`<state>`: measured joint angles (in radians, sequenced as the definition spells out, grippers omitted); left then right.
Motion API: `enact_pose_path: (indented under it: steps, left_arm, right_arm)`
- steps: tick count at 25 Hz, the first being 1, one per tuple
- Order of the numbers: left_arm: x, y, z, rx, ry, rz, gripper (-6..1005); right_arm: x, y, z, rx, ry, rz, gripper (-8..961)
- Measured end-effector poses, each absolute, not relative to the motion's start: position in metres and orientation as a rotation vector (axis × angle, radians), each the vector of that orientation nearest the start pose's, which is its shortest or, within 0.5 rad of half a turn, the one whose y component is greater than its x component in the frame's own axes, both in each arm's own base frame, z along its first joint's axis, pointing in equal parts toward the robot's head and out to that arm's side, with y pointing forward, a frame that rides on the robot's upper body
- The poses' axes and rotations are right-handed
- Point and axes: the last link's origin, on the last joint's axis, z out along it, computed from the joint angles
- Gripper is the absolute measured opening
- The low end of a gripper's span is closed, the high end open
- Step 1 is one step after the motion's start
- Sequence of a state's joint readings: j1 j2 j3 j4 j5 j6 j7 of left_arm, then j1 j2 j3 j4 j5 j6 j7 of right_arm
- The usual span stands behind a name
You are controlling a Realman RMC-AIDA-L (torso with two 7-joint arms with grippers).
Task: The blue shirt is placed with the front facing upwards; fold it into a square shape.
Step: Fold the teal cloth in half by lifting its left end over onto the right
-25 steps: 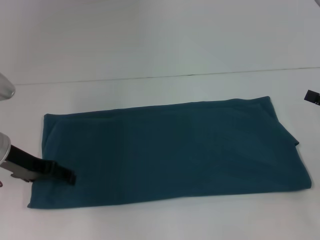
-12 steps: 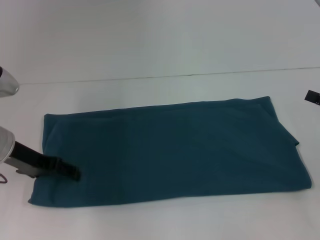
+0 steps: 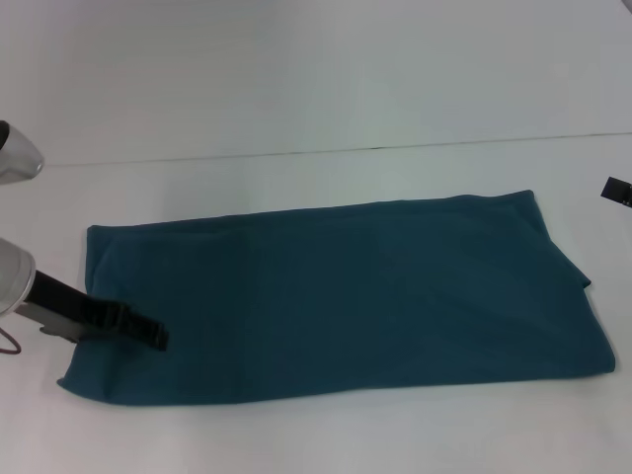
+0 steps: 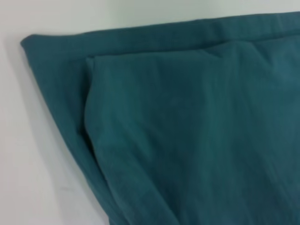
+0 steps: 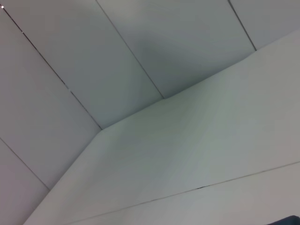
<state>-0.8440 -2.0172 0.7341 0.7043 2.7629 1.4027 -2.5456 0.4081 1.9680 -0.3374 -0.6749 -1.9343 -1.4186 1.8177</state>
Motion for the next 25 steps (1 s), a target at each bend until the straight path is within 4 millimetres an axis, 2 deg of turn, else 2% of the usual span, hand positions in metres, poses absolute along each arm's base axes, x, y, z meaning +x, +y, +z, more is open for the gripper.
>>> enact_pose_path:
  steps: [18, 25]
  left_arm:
    - [-0.2552, 0.4029, 0.0207, -2.279, -1.598, 0.204, 842]
    - [-0.2572, 0.4034, 0.0214, -2.27, -1.591, 0.211, 780]
  right_arm:
    - [0.3526, 0.3272, 0.1103, -1.959, 1.27, 0.901, 917]
    - [0.3524, 0.3274, 0.1106, -1.958, 1.269, 0.904, 917]
